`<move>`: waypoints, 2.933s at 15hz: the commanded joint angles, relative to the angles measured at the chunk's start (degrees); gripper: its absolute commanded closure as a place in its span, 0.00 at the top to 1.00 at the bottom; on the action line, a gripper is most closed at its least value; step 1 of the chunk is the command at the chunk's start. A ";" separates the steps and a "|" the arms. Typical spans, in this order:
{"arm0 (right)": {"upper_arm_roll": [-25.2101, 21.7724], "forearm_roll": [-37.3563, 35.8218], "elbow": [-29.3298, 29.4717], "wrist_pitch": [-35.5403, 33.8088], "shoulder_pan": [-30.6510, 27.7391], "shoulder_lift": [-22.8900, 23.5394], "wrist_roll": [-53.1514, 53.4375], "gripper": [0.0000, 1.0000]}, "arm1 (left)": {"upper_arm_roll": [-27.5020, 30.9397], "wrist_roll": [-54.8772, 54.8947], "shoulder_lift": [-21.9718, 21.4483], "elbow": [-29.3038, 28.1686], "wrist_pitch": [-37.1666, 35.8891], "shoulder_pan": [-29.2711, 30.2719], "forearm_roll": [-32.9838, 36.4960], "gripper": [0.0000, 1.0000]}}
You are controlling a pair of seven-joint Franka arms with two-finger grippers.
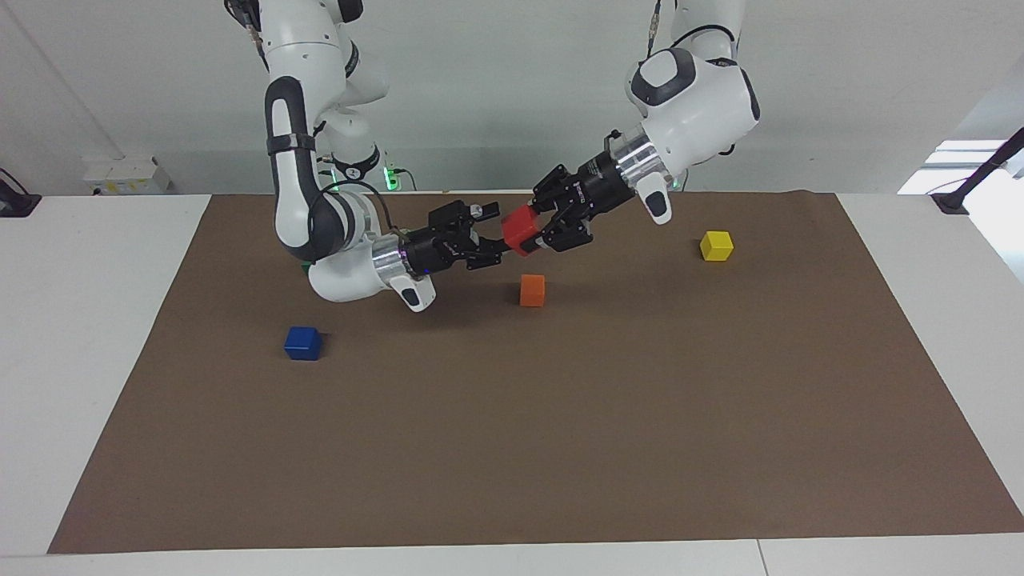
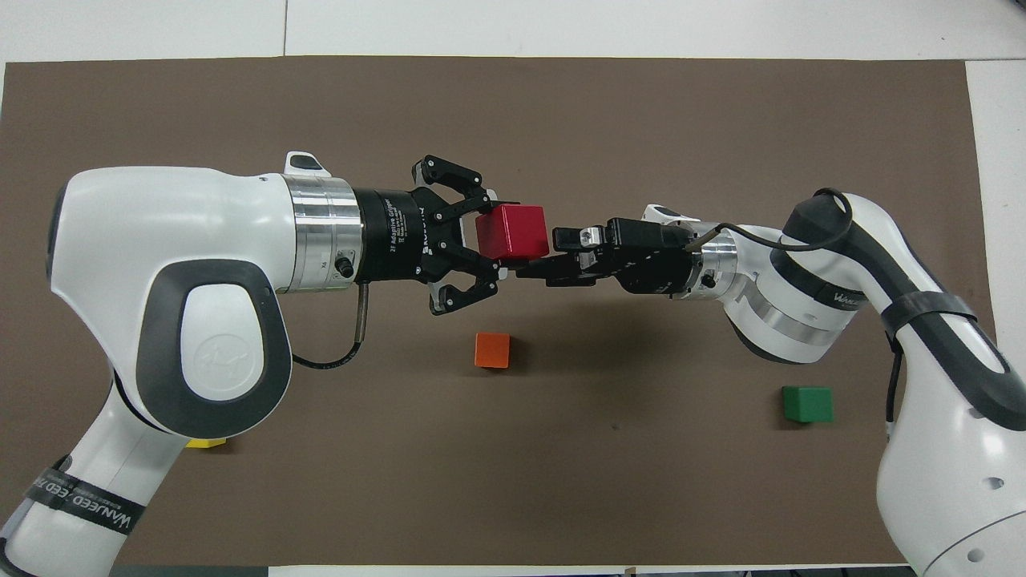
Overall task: Transfer red block to right arm and stack on blue block
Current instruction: 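Grasp the red block with the right gripper and open the left gripper, then carry the red block with the right gripper while the left gripper withdraws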
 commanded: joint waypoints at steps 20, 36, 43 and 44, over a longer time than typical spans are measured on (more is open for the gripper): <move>0.20 1.68 -2.49 3.91 1.70 -1.23 -1.90 0.00 | 0.89 -0.56 -2.62 -8.29 5.76 -5.71 -5.48 0.00; 0.29 6.07 -2.58 7.69 4.69 -1.32 -0.49 0.00 | 1.07 0.86 -3.15 -7.77 2.67 -3.86 -5.39 0.67; 0.29 6.07 -2.31 7.96 4.60 -1.32 -0.05 0.00 | 1.42 0.85 -7.63 -8.55 -1.62 2.54 -3.73 1.00; 0.29 6.07 -2.31 8.04 4.69 -1.41 0.38 0.00 | 1.33 0.94 -8.06 -8.55 -3.46 5.34 -1.37 1.00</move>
